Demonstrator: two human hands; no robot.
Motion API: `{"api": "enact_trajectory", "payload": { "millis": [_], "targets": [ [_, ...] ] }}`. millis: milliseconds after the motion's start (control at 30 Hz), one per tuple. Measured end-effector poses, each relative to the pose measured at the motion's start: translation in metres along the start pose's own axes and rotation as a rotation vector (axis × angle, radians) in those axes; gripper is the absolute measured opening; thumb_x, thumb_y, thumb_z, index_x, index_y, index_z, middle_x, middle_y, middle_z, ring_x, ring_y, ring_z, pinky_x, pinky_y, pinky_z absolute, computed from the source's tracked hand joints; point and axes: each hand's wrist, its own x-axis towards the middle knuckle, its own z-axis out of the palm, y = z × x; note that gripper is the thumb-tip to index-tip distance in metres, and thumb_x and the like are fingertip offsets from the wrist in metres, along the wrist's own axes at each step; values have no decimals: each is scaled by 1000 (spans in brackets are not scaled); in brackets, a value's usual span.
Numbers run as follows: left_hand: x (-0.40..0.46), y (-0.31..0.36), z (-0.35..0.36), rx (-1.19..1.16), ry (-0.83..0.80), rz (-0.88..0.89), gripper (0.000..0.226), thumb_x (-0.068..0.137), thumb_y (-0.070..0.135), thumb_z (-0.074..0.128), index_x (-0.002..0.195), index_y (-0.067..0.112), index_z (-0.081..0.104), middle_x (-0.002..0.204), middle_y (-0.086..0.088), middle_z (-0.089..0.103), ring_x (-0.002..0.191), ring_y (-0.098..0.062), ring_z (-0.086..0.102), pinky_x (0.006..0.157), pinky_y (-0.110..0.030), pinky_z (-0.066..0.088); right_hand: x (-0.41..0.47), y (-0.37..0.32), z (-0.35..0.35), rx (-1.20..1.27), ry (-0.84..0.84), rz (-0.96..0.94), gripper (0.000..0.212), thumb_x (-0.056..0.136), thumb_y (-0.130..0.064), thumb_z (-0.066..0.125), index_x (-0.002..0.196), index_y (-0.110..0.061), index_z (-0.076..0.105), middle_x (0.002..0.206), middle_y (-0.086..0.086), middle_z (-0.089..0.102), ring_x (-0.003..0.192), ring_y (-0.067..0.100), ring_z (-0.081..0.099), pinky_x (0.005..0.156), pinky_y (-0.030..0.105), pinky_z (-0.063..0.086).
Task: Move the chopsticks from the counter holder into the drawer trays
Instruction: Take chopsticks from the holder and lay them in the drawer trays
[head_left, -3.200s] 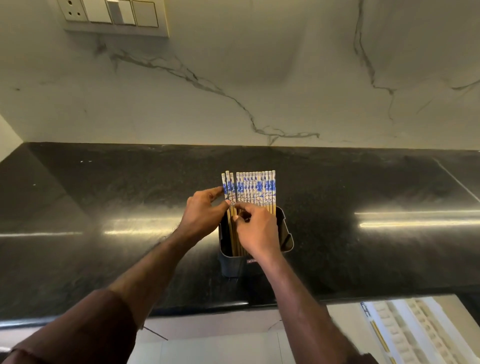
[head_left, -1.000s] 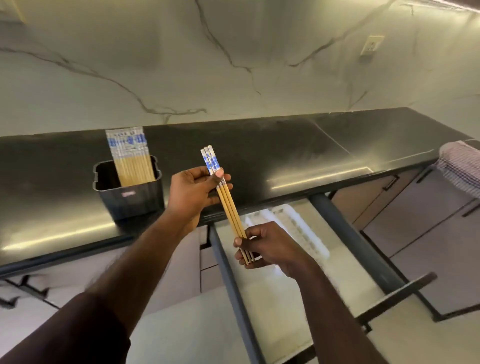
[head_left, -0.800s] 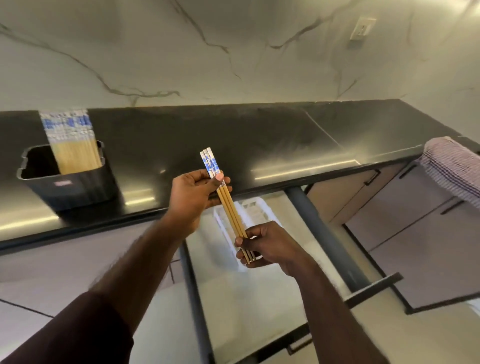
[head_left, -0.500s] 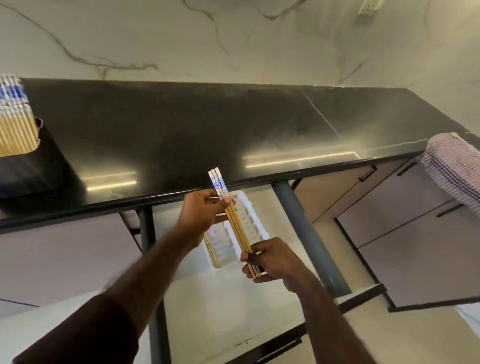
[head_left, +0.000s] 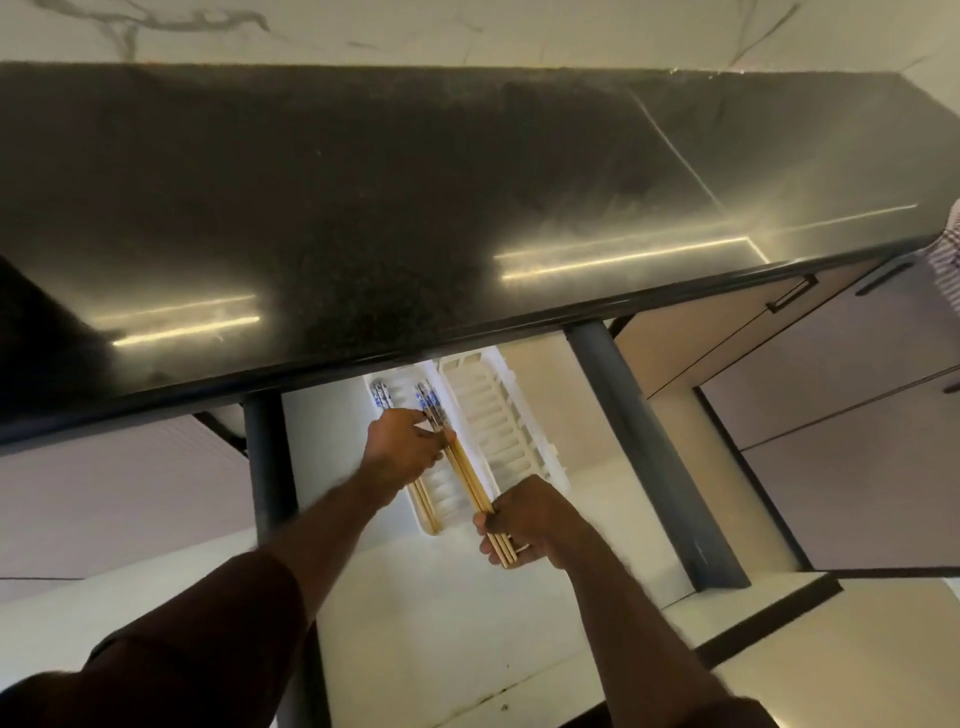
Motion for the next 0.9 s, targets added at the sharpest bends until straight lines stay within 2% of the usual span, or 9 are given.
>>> {"api": "enact_trajectory", "payload": {
  "millis": [133, 300, 367, 433, 533, 600, 667, 800, 900],
  "targets": [
    [21, -5, -3, 333, 99, 145, 36, 88, 25, 69, 120, 10, 62, 100, -3, 67, 68, -12, 60, 54, -18, 48, 29, -26, 9, 28, -9, 72, 29, 98, -13, 55, 69, -10, 57, 72, 8, 61, 59, 15, 59, 45, 21, 52],
    [32, -16, -7, 675, 90, 315, 31, 93, 23, 61, 122, 13, 59, 115, -8, 66, 93, -24, 65, 76, -31, 52, 65, -51, 22, -5, 0, 134, 23, 97, -18, 59, 80, -3, 60, 74, 10, 65, 64, 19, 64, 67, 32, 57],
    [38, -22, -8, 798, 91, 376, 29, 94, 24, 59, 122, 14, 59, 118, -7, 67, 103, -24, 65, 95, -36, 48, 77, -55, 28, -17, 21, 132, 20, 95, -18, 62, 84, -1, 63, 78, 13, 69, 70, 23, 68, 77, 38, 60],
    [43, -28, -8, 890, 74, 408, 27, 95, 26, 56, 121, 17, 59, 123, -4, 66, 111, -23, 63, 111, -40, 32, 86, -56, 34, -46, 69, 105, 19, 92, -17, 66, 85, 1, 65, 78, 14, 72, 69, 25, 71, 74, 41, 61],
    [45, -33, -7, 1011, 32, 431, 32, 96, 31, 56, 125, 19, 56, 133, -3, 60, 123, -23, 55, 118, -45, 14, 94, -53, 42, -82, 112, 77, 20, 90, -17, 68, 88, 2, 66, 78, 15, 72, 69, 27, 72, 75, 44, 61],
    [44, -34, -5, 1142, 0, 471, 42, 97, 34, 53, 135, 19, 49, 145, -4, 50, 139, -27, 38, 113, -49, -15, 99, -49, 47, -206, 219, 1, 24, 88, -20, 71, 99, 1, 65, 92, 14, 72, 84, 30, 72, 81, 43, 60],
    [42, -31, -5, 1275, -27, 490, 52, 99, 40, 46, 146, 18, 37, 156, -6, 33, 148, -29, 16, 102, -50, -30, 100, -47, 49, -352, 307, -56, 29, 86, -21, 72, 106, -3, 61, 92, 7, 67, 89, 28, 69, 82, 36, 57],
    [38, -29, -4, 1453, -94, 461, 58, 100, 44, 39, 152, 22, 23, 163, -7, 7, 149, -31, -7, 109, -56, -24, 100, -44, 56, -525, 345, -84, 29, 87, -24, 70, 107, -6, 60, 94, 6, 65, 92, 27, 67, 69, 29, 46],
    [36, -32, -6, 1561, -156, 447, 60, 101, 50, 29, 154, 24, 14, 163, -8, -7, 147, -33, -16, 115, -57, -14, 102, -40, 62, -584, 386, -117, 28, 88, -21, 67, 111, -6, 60, 106, 8, 67, 98, 26, 66, 77, 30, 50]
  ]
}}
